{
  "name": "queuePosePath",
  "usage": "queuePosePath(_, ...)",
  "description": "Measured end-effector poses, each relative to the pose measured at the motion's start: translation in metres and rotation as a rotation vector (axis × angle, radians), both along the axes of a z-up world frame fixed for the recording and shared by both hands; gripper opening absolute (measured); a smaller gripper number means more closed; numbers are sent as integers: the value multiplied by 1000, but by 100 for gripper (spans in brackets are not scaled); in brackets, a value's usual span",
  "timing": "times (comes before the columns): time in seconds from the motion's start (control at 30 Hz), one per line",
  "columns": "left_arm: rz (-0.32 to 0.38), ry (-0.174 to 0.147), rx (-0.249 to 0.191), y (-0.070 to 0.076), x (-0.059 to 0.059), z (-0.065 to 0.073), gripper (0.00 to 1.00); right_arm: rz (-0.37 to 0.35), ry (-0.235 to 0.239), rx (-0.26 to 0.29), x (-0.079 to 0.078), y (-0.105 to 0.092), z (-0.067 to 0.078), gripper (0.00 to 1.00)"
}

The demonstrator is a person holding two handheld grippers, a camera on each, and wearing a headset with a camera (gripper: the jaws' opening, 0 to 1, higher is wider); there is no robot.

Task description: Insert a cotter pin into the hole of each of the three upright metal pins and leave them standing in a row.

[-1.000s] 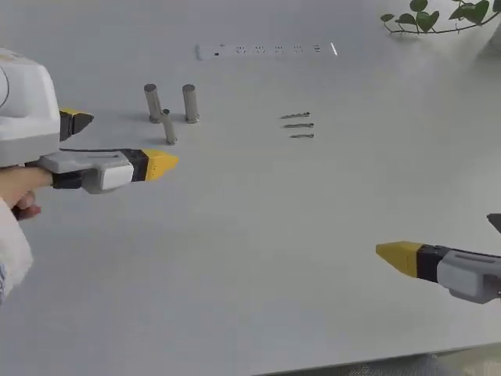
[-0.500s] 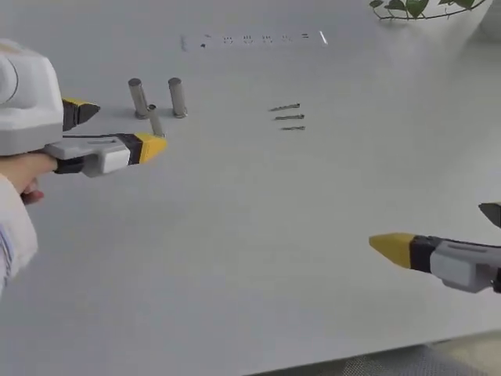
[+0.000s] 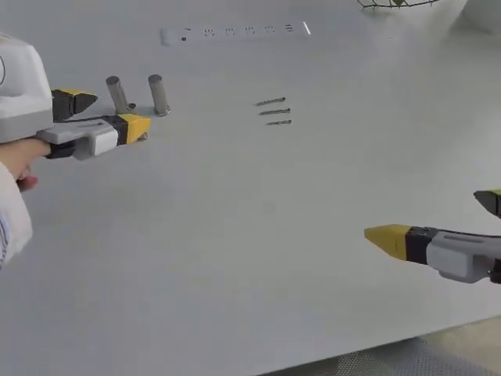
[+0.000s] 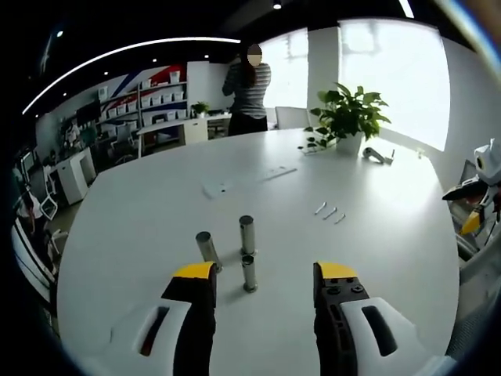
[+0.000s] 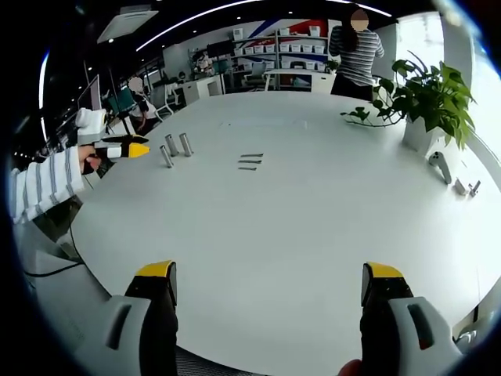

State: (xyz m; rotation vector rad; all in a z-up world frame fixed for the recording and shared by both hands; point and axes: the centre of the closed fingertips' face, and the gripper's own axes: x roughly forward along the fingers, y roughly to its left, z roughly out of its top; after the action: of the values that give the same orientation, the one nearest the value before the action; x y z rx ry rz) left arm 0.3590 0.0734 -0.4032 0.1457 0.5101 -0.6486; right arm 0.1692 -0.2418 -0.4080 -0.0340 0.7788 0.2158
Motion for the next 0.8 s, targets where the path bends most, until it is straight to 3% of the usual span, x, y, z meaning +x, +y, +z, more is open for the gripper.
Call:
queuePosePath(0.1, -1, 5, 0, -2, 6, -4, 45, -6, -12, -25, 2, -5, 1, 98)
queuePosePath(0.3, -5, 17, -4, -4, 13, -11, 39, -17, -29, -21, 3, -8, 3, 98)
queuePosePath(0.37, -7, 22, -2, -4, 15, -13, 38, -17, -48, -24, 5, -9, 5, 98)
queuePosePath(0.4, -11, 24, 0, -3, 15, -14, 37, -10, -81, -38, 8, -9, 8, 98)
queuePosePath(0.5, -11, 29, 7, -1, 18, -17, 36, 1, -100, -70, 8, -10, 9, 98)
queuePosePath(0.73, -16, 38, 11, 2, 26, -24, 34, 9, -126, -49, 12, -6, 13, 98)
queuePosePath(0.8, -20, 40, 16, -2, 24, -24, 34, 20, -144, -38, 15, -2, 16, 98)
